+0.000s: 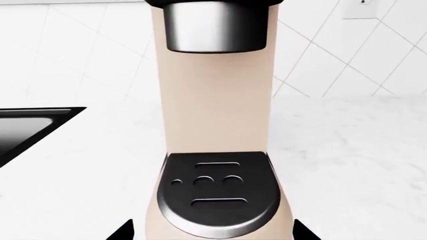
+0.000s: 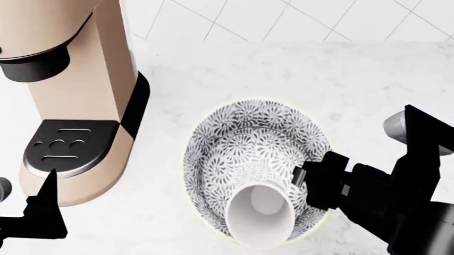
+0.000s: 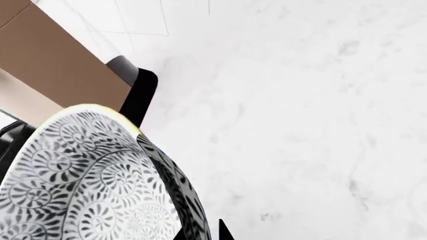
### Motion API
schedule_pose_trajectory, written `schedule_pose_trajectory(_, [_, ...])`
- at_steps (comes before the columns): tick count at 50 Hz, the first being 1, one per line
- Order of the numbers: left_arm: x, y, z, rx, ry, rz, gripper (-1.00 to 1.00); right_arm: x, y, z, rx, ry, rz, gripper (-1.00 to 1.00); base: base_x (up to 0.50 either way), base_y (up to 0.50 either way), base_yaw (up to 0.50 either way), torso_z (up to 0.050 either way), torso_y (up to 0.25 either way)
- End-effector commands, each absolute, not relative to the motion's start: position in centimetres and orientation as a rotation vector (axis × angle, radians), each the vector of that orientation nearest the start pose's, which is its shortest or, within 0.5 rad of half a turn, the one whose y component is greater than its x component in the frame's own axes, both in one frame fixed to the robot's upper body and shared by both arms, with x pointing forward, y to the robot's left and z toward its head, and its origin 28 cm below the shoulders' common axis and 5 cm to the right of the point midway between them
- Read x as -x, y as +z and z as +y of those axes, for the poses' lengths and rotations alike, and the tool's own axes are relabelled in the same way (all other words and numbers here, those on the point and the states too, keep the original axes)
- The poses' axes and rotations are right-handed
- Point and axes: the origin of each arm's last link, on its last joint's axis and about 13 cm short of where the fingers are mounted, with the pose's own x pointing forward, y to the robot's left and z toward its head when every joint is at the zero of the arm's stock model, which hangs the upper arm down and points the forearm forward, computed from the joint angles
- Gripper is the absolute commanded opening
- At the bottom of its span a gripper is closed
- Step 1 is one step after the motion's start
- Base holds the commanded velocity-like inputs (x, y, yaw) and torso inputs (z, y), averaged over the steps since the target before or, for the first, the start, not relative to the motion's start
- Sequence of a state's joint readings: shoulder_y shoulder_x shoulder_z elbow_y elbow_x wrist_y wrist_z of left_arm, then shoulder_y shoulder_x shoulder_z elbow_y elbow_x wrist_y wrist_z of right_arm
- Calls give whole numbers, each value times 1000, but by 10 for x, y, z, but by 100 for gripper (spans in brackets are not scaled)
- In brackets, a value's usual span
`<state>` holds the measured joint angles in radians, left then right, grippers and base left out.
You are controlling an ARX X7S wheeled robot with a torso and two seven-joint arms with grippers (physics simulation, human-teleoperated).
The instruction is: Place the cup inside the bowl on the dining table and move the bowl to any counter.
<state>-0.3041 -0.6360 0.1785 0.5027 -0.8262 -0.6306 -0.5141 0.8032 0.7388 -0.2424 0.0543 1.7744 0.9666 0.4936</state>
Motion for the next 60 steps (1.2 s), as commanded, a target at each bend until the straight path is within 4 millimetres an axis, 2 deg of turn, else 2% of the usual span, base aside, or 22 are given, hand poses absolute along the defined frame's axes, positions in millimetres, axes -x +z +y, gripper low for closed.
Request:
schedule_pose_trajectory(1, [-227, 147, 258, -19, 0, 58, 100, -286, 206, -180, -510, 336, 555, -100, 0, 0, 0, 0, 0])
schedule_pose_trajectory(16, [-227, 146, 257, -20, -3, 58, 100, -286, 191, -178, -504, 341, 611, -100, 0, 0, 0, 0, 0])
schedule_pose_trajectory(60, [-226, 145, 258, -19, -2, 57, 100, -289, 167, -175, -519, 342, 660, -100, 0, 0, 0, 0, 0])
